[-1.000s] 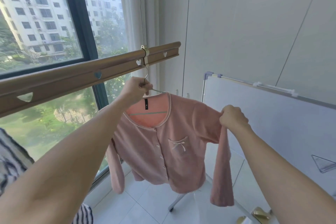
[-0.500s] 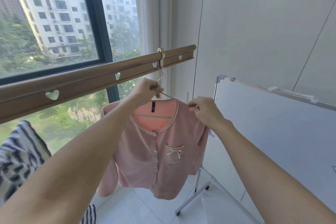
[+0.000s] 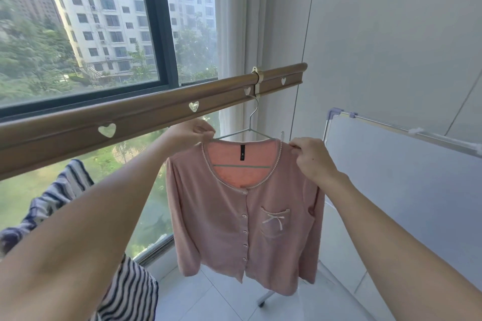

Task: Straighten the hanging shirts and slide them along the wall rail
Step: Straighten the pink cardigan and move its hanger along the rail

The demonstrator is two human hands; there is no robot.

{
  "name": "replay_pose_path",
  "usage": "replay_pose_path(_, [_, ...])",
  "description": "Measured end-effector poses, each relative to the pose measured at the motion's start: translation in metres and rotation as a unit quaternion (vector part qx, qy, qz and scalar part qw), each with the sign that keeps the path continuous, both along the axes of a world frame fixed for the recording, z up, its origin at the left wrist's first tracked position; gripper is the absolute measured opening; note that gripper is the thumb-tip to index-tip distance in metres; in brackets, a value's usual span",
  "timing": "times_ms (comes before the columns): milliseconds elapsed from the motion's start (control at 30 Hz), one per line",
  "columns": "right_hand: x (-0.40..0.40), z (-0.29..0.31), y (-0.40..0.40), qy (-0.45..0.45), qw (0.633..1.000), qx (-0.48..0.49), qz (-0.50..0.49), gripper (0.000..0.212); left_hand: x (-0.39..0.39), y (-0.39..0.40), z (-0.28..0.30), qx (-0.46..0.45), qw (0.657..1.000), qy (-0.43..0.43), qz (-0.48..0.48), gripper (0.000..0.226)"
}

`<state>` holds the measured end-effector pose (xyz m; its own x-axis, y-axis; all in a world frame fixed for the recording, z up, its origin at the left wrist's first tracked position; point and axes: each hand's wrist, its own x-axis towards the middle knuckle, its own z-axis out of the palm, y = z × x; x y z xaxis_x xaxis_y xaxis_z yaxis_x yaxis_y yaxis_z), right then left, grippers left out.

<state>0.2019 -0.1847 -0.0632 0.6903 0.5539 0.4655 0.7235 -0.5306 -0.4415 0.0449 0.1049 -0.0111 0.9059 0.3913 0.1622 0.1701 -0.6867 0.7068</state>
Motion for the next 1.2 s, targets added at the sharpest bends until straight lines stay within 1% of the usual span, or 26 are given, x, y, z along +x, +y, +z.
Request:
replay_pose_path(33, [0.001, -0.001, 0.001, 0.0, 1.0, -0.006, -0.001, 0.019, -0.003, 0.004, -0.004, 0.006, 1.0, -0.001, -0.002, 0.015])
replay_pose_path(133, [-0.003, -0.001, 0.003, -0.011, 1.0, -0.015, 0.013, 0.034, -0.011, 0.007, -0.013, -0.014, 0.999, -0.027, -0.021, 0.016])
replay_pose_path(200, [-0.006, 0.0, 0.005, -0.021, 0.999, -0.014, 0.026, 0.041, -0.012, 0.009, -0.018, -0.022, 0.998, -0.053, -0.007, 0.012])
replay_pose_path(267, [-0.007, 0.001, 0.007, -0.033, 0.998, -0.016, 0.044, 0.043, -0.013, 0.012, -0.022, -0.031, 0.996, -0.075, 0.022, 0.008])
replay_pose_path(333, [-0.006, 0.001, 0.011, -0.032, 0.997, -0.026, 0.058, 0.046, -0.012, 0.014, -0.026, -0.038, 0.995, -0.085, 0.045, 0.009])
replay_pose_path(433, [-0.001, 0.001, 0.014, -0.034, 0.997, -0.038, 0.054, 0.065, -0.014, 0.011, -0.028, -0.06, 0.991, -0.101, 0.059, 0.013])
replay_pose_path(500, [0.001, 0.0, 0.015, -0.034, 0.997, -0.038, 0.056, 0.073, -0.014, 0.01, -0.029, -0.074, 0.99, -0.104, 0.065, 0.014])
replay_pose_path(600, [0.002, -0.002, 0.017, -0.033, 0.997, -0.034, 0.056, 0.073, -0.014, 0.012, -0.028, -0.119, 0.985, -0.106, 0.067, 0.018])
replay_pose_path(767, [0.004, -0.002, 0.02, -0.019, 0.998, -0.026, 0.05, 0.071, -0.004, 0.011, -0.014, -0.103, 0.981, -0.126, 0.109, 0.021])
replay_pose_path(800, [0.003, -0.002, 0.02, -0.017, 0.998, -0.024, 0.053, 0.072, -0.001, 0.011, -0.01, -0.105, 0.979, -0.124, 0.122, 0.023])
replay_pose_path(833, [0.002, -0.002, 0.02, -0.014, 0.998, -0.023, 0.055, 0.072, 0.002, 0.01, -0.007, -0.094, 0.98, -0.116, 0.129, 0.033])
replay_pose_path(900, [0.0, -0.002, 0.019, -0.004, 0.998, -0.024, 0.054, 0.074, 0.006, 0.007, -0.001, -0.077, 0.983, -0.097, 0.133, 0.059])
replay_pose_path(933, [0.0, -0.002, 0.017, 0.005, 0.998, -0.022, 0.054, 0.074, 0.009, 0.005, 0.001, -0.091, 0.982, -0.098, 0.135, 0.069])
replay_pose_path(967, [0.001, -0.003, 0.016, 0.014, 0.998, -0.019, 0.054, 0.075, 0.01, 0.002, 0.003, -0.106, 0.98, -0.103, 0.137, 0.068])
replay_pose_path(1000, [0.001, -0.003, 0.015, 0.02, 0.998, -0.018, 0.052, 0.075, 0.01, -0.002, 0.005, -0.105, 0.981, -0.093, 0.138, 0.058])
replay_pose_path(1067, [0.001, -0.002, 0.013, 0.029, 0.998, -0.018, 0.048, 0.073, 0.012, -0.007, 0.006, -0.053, 0.987, -0.098, 0.117, 0.029])
replay_pose_path(1100, [0.002, -0.002, 0.012, 0.033, 0.998, -0.018, 0.046, 0.072, 0.013, -0.009, 0.007, -0.032, 0.985, -0.128, 0.108, 0.022])
replay_pose_path(1167, [0.002, 0.0, 0.009, 0.04, 0.998, -0.018, 0.038, 0.073, 0.015, -0.014, 0.008, -0.029, 0.981, -0.161, 0.101, 0.02])
replay_pose_path(1200, [0.002, 0.001, 0.008, 0.041, 0.998, -0.017, 0.035, 0.074, 0.017, -0.018, 0.008, -0.025, 0.982, -0.154, 0.104, 0.019])
